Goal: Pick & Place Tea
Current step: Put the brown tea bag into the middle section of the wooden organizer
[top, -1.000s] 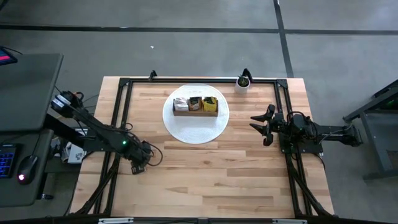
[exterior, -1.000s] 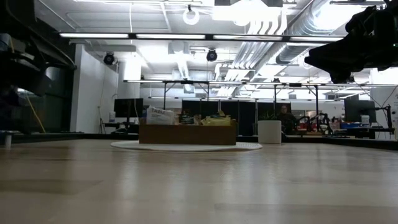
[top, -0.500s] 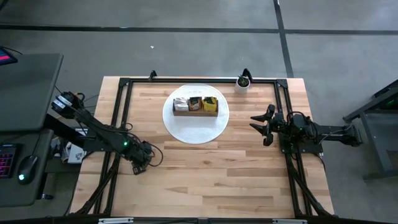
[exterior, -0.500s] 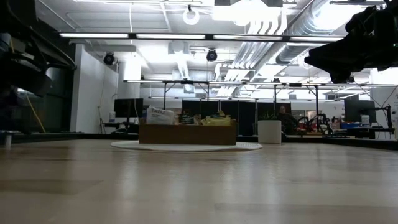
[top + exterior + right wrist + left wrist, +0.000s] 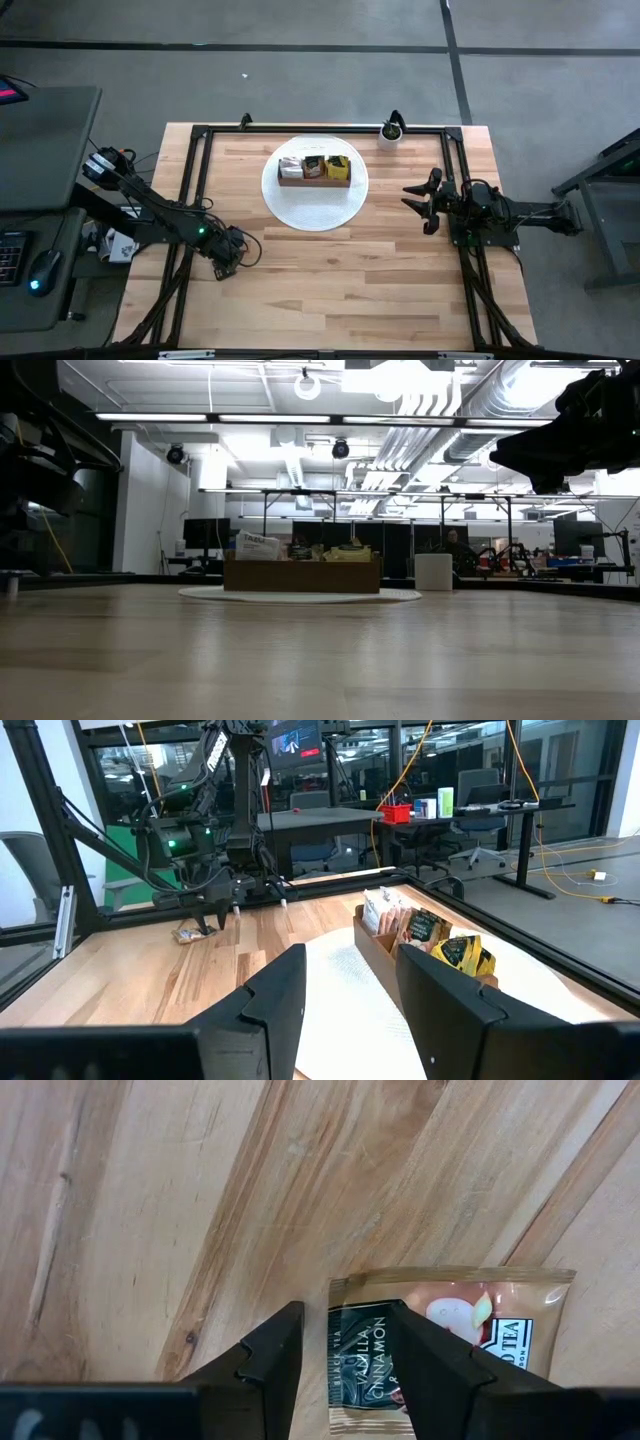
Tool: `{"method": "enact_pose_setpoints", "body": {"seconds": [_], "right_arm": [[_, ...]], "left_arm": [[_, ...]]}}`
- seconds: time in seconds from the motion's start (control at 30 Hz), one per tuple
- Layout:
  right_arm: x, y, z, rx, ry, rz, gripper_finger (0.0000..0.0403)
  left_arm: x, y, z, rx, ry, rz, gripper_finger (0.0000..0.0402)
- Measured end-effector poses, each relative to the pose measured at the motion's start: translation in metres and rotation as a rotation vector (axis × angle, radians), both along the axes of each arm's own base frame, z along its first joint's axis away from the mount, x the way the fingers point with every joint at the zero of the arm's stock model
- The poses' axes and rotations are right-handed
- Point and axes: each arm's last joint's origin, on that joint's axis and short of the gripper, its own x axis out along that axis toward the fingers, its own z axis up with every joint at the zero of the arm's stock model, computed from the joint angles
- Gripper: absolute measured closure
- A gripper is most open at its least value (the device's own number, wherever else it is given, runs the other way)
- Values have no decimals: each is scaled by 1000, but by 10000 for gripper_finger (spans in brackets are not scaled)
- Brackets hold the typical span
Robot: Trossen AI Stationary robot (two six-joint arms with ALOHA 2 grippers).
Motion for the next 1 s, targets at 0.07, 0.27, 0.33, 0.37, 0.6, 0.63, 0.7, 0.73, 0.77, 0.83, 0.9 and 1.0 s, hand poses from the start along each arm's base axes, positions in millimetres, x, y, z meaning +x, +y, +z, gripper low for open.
{"method": "enact_pose_setpoints", "body": {"seconds": [0.07,0.27,0.33,0.37,0.6,0.63,0.7,0.73,0.77,0.83,0.9,1.0], "right_arm": [[0,0,0,0,0,0,250],[0,0,0,0,0,0,250],[0,0,0,0,0,0,250],[0,0,0,0,0,0,250],[0,0,0,0,0,0,250],[0,0,0,0,0,0,250],[0,0,0,0,0,0,250],[0,0,0,0,0,0,250],[0,0,0,0,0,0,250],[0,0,0,0,0,0,250],[0,0,0,0,0,0,250],[0,0,0,0,0,0,250]], "left_arm": [[0,0,0,-3,-2,0,254],[0,0,0,-8,0,4,272],[0,-1,0,-12,-1,3,288],[1,-1,0,-14,-3,4,295],[1,-1,0,-24,-4,25,339],[1,-1,0,-26,-5,27,347],[1,-2,0,-32,-5,33,366],[2,-2,0,-34,-7,40,379],[2,-2,0,-37,-9,46,389],[2,-2,0,-38,-12,54,396],[2,-2,0,-33,-14,55,397],[4,-3,3,-14,-12,54,400]]}}
